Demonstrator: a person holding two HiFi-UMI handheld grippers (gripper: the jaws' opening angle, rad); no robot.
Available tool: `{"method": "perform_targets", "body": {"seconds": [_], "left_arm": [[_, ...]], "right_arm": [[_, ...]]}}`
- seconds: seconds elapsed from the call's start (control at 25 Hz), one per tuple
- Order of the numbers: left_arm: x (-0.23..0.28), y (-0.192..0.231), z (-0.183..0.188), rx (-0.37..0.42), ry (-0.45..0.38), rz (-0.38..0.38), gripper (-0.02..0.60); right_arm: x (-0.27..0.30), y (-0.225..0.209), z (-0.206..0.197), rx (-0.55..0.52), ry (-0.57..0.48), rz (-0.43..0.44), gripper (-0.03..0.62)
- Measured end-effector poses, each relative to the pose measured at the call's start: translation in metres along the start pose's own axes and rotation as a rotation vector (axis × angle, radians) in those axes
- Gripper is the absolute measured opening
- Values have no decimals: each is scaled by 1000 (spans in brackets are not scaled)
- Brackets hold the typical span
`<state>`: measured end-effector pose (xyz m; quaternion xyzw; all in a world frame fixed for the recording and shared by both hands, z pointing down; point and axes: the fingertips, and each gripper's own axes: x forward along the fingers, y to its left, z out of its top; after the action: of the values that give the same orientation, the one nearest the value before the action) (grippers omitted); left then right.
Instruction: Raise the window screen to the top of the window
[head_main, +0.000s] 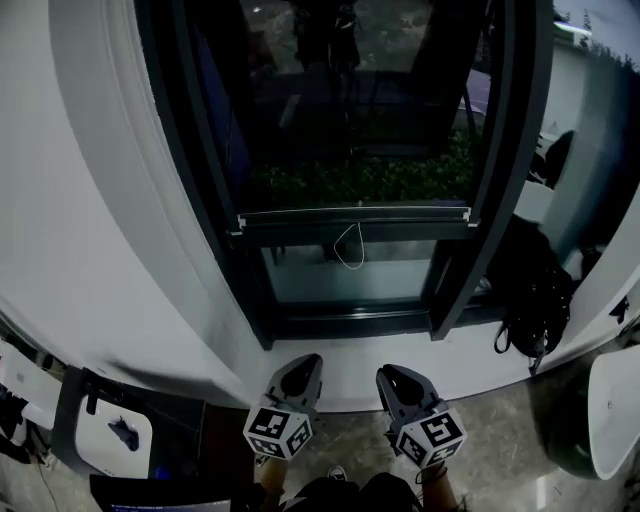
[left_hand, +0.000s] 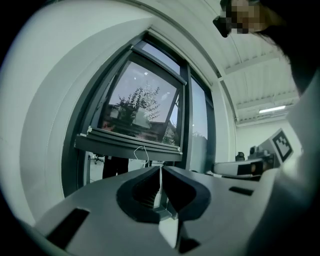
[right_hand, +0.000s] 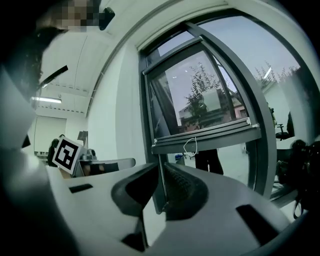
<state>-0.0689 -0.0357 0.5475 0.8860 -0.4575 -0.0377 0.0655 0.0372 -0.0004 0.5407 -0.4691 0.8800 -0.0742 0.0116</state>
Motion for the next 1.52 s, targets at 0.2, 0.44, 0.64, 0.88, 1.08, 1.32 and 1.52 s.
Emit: {"method": "perform_targets", "body": {"seconds": [0.2, 0.44, 0.64, 0.88, 1.08, 1.32, 1.52], "left_arm": [[31, 29, 6, 20, 17, -19, 2], [79, 69, 25, 141, 35, -18, 2], [128, 107, 51, 226, 22, 40, 2], [181, 153, 82, 339, 10, 123, 2], [217, 180, 84, 489, 127, 129, 2], [250, 193, 81, 788, 344, 86, 37], [267, 196, 70, 906, 488, 5, 38]], "right_arm": [[32, -28, 13, -66, 12, -11, 44], [80, -69, 44, -141, 21, 13, 45], [124, -118, 67, -213, 23, 47, 46], [176, -171, 95, -359, 98, 99, 46], [213, -206, 101, -516, 153, 147, 61], [245, -228, 99, -697, 220, 209, 77], [262, -233, 91, -808, 286, 243, 81]]}}
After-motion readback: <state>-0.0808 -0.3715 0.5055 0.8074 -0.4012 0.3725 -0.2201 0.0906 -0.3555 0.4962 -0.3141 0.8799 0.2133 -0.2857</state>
